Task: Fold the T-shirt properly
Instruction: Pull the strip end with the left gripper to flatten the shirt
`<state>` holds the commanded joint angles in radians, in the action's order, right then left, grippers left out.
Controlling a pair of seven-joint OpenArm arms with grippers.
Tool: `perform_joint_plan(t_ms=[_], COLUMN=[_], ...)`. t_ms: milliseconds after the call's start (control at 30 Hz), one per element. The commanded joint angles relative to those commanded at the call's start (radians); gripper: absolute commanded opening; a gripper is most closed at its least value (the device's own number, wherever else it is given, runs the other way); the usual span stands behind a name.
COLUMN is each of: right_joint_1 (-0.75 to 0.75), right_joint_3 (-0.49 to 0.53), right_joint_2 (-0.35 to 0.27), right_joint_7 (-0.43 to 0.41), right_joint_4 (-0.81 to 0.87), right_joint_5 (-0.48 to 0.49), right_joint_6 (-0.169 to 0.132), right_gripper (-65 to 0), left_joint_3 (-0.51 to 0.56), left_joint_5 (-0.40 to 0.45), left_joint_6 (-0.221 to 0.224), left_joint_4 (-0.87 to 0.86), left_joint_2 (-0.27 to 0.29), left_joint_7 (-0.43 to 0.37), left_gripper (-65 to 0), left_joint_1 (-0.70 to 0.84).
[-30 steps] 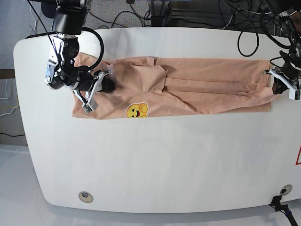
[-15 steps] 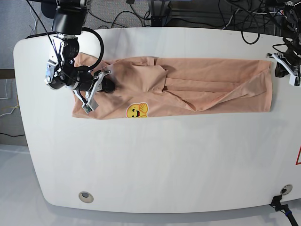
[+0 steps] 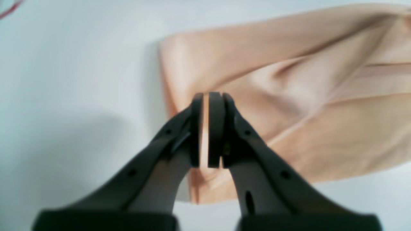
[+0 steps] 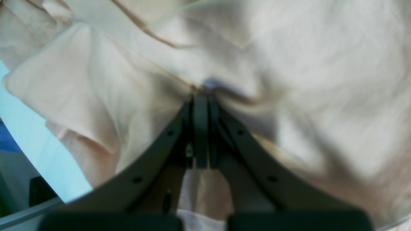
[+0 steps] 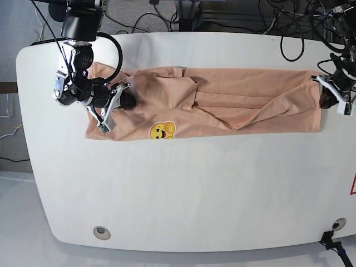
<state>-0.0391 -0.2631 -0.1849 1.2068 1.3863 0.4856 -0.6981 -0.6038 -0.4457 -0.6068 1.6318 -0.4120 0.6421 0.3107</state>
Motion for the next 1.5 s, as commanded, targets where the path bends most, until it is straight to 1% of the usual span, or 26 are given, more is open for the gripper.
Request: perform_joint_plan(t_ms=[33, 67, 100, 200, 233, 267, 300, 333, 467, 533, 567, 633, 700, 800, 967, 1067, 1300, 1433, 1500], right_joint_1=[0.0, 0.0, 0.0, 0.0, 0.0, 0.0, 0.0, 0.0, 0.0, 0.0, 0.002, 0.003, 0.005, 0.005, 0.003, 0.002, 0.002, 0.002, 0.002], right_joint_3=[0.0, 0.0, 0.0, 0.0, 0.0, 0.0, 0.0, 0.0, 0.0, 0.0, 0.0, 0.0, 0.0, 0.0, 0.0, 0.0, 0.002, 0.0, 0.0], right_joint_2=[0.0, 0.0, 0.0, 0.003, 0.003, 0.003, 0.003, 0.003, 0.005, 0.005, 0.005, 0.005, 0.005, 0.003, 0.006, 0.006, 0.006, 0.006, 0.006], right_joint_7=[0.0, 0.0, 0.0, 0.0, 0.0, 0.0, 0.0, 0.0, 0.0, 0.0, 0.0, 0.0, 0.0, 0.0, 0.0, 0.0, 0.0, 0.0, 0.0], right_joint_4=[0.0, 0.0, 0.0, 0.0, 0.0, 0.0, 0.0, 0.0, 0.0, 0.0, 0.0, 0.0, 0.0, 0.0, 0.0, 0.0, 0.0, 0.0, 0.0], right_joint_5=[0.0, 0.0, 0.0, 0.0, 0.0, 0.0, 0.0, 0.0, 0.0, 0.0, 0.0, 0.0, 0.0, 0.0, 0.0, 0.0, 0.0, 0.0, 0.0], right_joint_6=[0.0, 0.0, 0.0, 0.0, 0.0, 0.0, 0.0, 0.0, 0.0, 0.0, 0.0, 0.0, 0.0, 0.0, 0.0, 0.0, 0.0, 0.0, 0.0], right_gripper=[-65.0, -65.0, -65.0, -65.0, -65.0, -65.0, -65.0, -65.0, -65.0, -65.0, -65.0, -65.0, -65.0, -65.0, -65.0, -65.0, -65.0, -65.0, -65.0], left_joint_3=[0.008, 0.018, 0.021, 0.021, 0.021, 0.021, 0.021, 0.02, -0.031, -0.037, -0.035, -0.021, -0.003, 0.017, 0.018, 0.018, 0.02, 0.072, 0.077], left_joint_5=[0.0, 0.0, 0.0, -0.002, -0.002, -0.002, -0.006, -0.026, -0.183, -0.213, -0.216, -0.215, -0.215, -0.215, -0.219, -0.221, -0.221, -0.222, -0.222], left_joint_6=[0.0, 0.0, 0.0, 0.0, 0.0, 0.0, 0.0, 0.0, 0.0, -0.002, -0.005, -0.04, -0.057, -0.06, -0.063, -0.063, -0.063, -0.064, -0.064], left_joint_4=[0.0, -0.003, -0.006, -0.014, -0.014, -0.014, -0.023, -0.048, -0.233, -0.316, -0.341, -0.356, -0.359, -0.361, -0.361, -0.361, -0.361, -0.361, -0.359], left_joint_2=[0.0, 0.0, 0.0, 0.0, 0.0, 0.0, 0.002, 0.002, -0.005, -0.005, -0.005, -0.005, -0.005, -0.005, -0.002, -0.002, 0.002, 0.003, 0.021], left_joint_7=[0.0, 0.0, 0.0, 0.0, 0.0, 0.002, 0.015, 0.035, 0.097, 0.115, 0.117, 0.121, 0.123, 0.132, 0.138, 0.164, 0.164, 0.164, 0.164], left_gripper=[-60.8, -55.2, -49.1, -27.9, -22.7, -19.6, -18.5, -18.5, -18.5, -18.4, -18.4, -18.4, -18.4, -18.4, -18.4, -18.4, -18.4, -18.4, -18.4], left_joint_1=[0.0, 0.0, -0.002, -0.002, -0.003, -0.011, -0.021, -0.037, -0.117, -0.153, -0.166, -0.175, -0.176, -0.176, -0.172, -0.173, -0.175, -0.176, -0.176])
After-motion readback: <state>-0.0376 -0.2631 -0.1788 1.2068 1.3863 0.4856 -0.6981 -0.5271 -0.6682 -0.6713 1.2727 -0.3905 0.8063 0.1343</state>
